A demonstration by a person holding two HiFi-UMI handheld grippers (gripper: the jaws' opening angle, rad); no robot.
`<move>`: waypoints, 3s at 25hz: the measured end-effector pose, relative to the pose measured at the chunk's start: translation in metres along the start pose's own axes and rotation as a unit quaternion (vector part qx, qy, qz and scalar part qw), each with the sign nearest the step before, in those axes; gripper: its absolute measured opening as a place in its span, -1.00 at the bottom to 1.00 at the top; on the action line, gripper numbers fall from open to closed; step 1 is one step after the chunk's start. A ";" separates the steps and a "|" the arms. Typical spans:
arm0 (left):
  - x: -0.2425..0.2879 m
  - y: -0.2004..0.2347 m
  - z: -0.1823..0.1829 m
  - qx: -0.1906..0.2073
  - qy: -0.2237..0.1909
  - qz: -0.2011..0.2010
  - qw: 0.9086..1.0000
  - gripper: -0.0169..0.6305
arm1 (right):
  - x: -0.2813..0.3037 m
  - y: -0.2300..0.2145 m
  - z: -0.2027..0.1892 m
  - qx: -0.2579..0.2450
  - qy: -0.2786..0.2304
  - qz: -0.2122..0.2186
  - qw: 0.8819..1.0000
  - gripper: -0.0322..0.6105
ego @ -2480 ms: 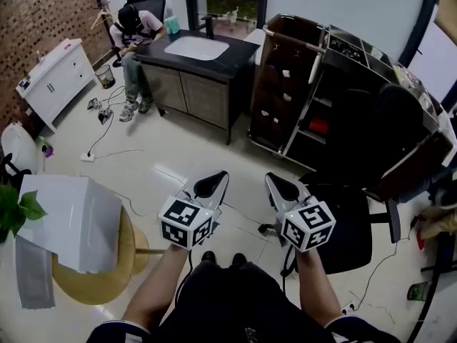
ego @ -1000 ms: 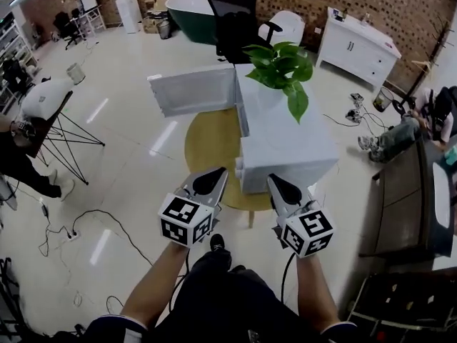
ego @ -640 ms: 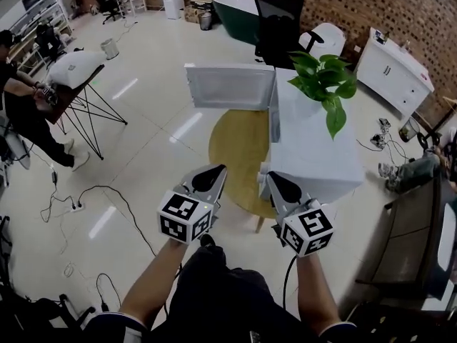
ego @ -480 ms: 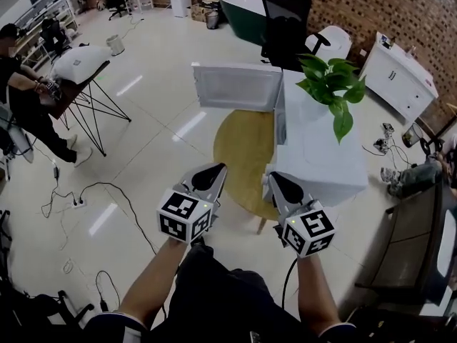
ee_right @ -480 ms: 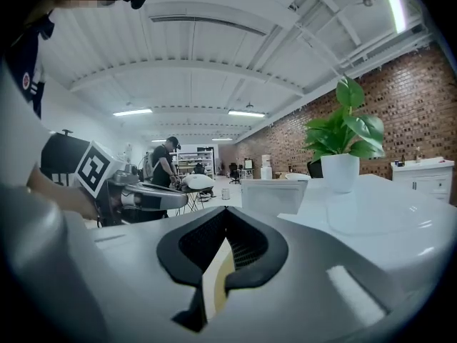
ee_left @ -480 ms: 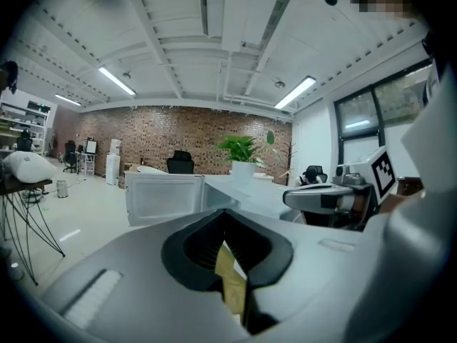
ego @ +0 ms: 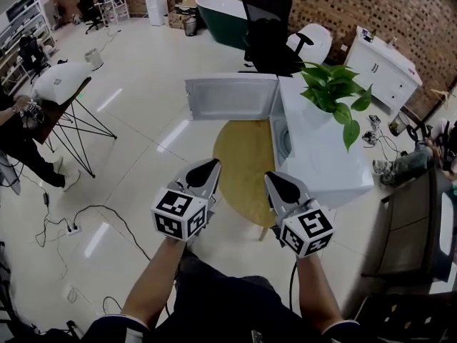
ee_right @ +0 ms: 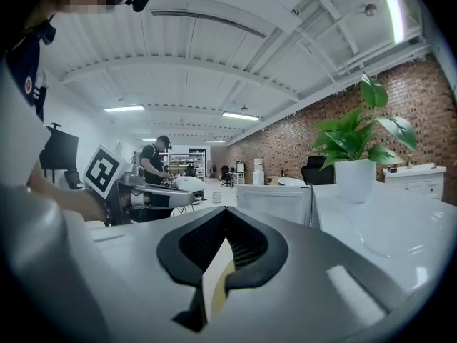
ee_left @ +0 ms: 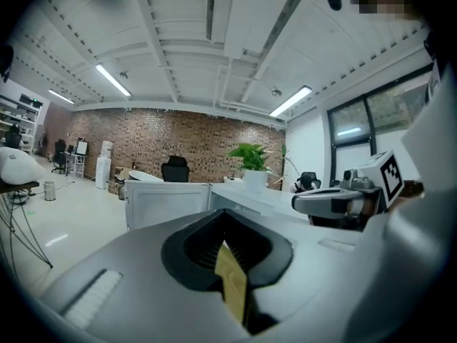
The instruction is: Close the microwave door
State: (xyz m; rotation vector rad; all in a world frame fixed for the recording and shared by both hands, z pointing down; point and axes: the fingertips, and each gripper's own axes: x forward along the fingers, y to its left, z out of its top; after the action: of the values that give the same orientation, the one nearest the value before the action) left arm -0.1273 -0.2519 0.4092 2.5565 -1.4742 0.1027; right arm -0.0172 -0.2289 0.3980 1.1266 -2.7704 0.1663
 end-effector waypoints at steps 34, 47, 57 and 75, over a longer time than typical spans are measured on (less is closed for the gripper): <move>0.149 0.300 0.019 0.053 0.041 -0.168 0.984 -0.57 | 0.214 0.025 0.012 0.061 0.017 -0.223 0.973 -0.89; 0.206 0.310 0.022 0.065 0.062 -0.218 0.972 -0.08 | 0.196 0.017 0.000 0.072 0.032 -0.264 0.961 -0.89; 0.166 0.274 0.013 0.064 0.070 -0.248 0.964 -0.08 | 0.195 0.026 0.004 0.071 0.031 -0.241 0.967 -0.89; 0.094 0.123 -0.040 0.086 0.119 -0.348 0.926 -0.12 | 0.129 0.028 -0.012 0.083 0.038 -0.234 0.968 -0.89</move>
State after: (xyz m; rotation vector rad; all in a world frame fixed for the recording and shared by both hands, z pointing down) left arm -0.1845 -0.3837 0.4790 2.9090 -0.4369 0.4325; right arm -0.1270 -0.2949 0.4308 1.7364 -2.3741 0.3784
